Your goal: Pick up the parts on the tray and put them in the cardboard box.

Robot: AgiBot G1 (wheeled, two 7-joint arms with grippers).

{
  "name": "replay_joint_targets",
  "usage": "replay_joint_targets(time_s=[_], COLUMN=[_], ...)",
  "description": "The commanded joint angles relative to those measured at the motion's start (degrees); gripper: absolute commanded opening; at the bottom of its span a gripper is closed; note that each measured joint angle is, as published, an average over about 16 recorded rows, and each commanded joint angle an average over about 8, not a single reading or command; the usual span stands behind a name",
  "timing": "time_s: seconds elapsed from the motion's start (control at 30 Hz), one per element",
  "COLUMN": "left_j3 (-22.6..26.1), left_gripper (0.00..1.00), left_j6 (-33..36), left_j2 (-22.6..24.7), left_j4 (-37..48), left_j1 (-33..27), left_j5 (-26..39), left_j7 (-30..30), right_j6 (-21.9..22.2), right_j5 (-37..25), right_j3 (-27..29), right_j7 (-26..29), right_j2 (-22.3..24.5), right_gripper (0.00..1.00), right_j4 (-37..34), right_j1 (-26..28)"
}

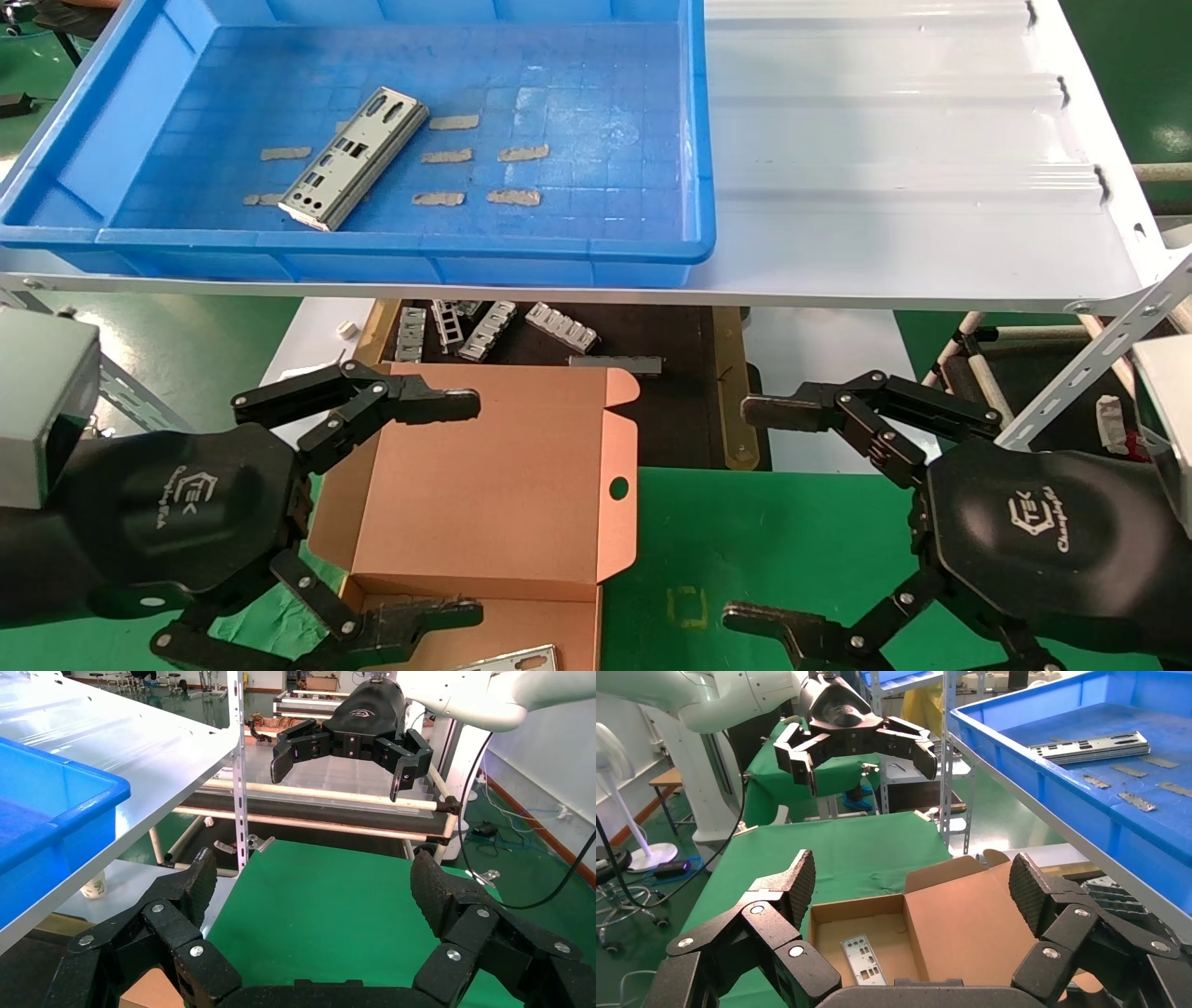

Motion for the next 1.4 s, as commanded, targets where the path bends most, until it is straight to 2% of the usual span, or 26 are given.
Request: replay_joint_targets(time_s=[0.03, 1.4], left_j3=[0.0, 0.0], left_gripper=[1.00, 1.00], left_j6=[0.0, 0.0], left_j2=[0.0, 0.0], left_j4=[0.0, 0.0], left_j1=[0.0, 0.0], left_j5=[0.0, 0.0], left_j7=[0.0, 0.0], right_j6=[0.0, 0.0], right_j5=[0.0, 0.0], right_j3=[0.0, 0.0], right_j7=[0.0, 0.0], right_j2=[0.0, 0.0], right_gripper=[1.00, 1.00], right_j4=[0.0, 0.0], right_j1=[0.0, 0.0])
